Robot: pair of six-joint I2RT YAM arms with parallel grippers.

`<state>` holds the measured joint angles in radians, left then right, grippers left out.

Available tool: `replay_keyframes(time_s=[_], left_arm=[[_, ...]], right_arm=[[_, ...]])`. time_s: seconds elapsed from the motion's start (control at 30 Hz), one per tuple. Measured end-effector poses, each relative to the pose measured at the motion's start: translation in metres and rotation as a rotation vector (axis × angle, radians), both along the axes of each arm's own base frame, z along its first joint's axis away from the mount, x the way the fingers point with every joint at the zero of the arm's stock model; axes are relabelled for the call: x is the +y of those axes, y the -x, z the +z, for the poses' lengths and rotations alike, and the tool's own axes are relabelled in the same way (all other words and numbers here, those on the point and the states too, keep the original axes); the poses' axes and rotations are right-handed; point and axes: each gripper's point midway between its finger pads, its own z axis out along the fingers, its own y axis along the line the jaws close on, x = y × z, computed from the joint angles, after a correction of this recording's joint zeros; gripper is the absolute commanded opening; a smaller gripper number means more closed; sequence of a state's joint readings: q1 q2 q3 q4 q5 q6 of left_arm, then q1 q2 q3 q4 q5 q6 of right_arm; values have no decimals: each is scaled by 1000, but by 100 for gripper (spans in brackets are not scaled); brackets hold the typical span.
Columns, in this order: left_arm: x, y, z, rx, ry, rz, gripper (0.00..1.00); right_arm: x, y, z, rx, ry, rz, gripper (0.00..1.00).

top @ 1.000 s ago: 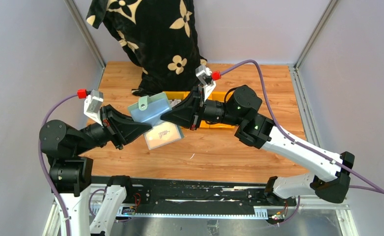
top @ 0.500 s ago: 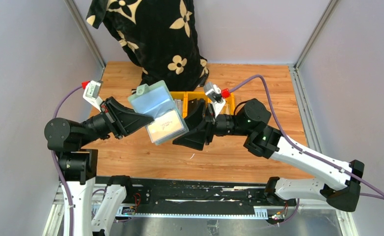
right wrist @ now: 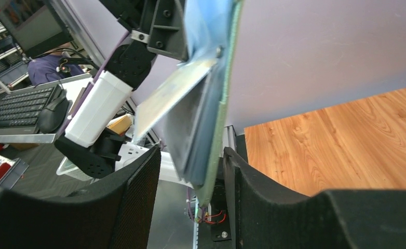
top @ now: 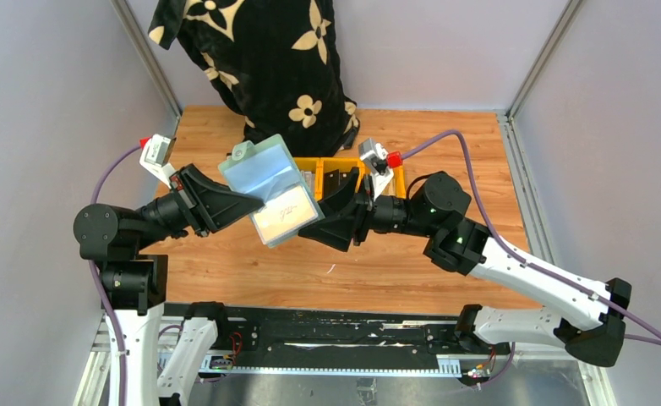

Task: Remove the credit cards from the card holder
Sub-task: Remove the credit card from the card holder.

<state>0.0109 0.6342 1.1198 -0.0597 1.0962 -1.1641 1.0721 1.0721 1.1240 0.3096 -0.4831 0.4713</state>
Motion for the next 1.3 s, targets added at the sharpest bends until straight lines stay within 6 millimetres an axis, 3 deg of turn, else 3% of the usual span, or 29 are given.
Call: replay_keyframes(time_s=[0.27, 0.37, 0.4, 0.47, 0.53, 0.6, 0.8, 0.9, 1.07, 1.17, 1.3], left_arm=[[-1, 5, 1, -13, -9, -19, 0], [-1, 7, 1, -22, -13, -28, 0], [-2, 8, 1, -23, -15, -31, 12], [-2, 10, 1, -32, -17, -32, 59], [-1, 11, 2, -54, -23, -23, 86], [-1, 10, 1, -98, -49, -10, 93], [11, 6, 8, -321, -225, 149, 99], [19, 4, 2, -435, -315, 227, 100], [34, -11, -40, -554, -469, 333, 100], [45, -21, -66, -617, -549, 409, 100], [52, -21, -85, -735, -590, 472, 100]], right_arm=[[9, -14, 1, 32, 9, -47, 47], [13, -14, 6, 39, 2, -39, 37], [14, -15, 8, 40, 0, -37, 30], [16, -14, 10, 49, -2, -26, 17], [17, -14, 10, 58, 3, -22, 8], [19, -18, 7, 73, 27, -40, 1], [22, -49, 3, 98, 177, -198, 0], [17, -64, 0, 76, 265, -308, 0], [23, -81, -5, 3, 445, -509, 0], [46, -89, -5, -58, 560, -642, 0], [76, -89, -17, -140, 662, -757, 0]])
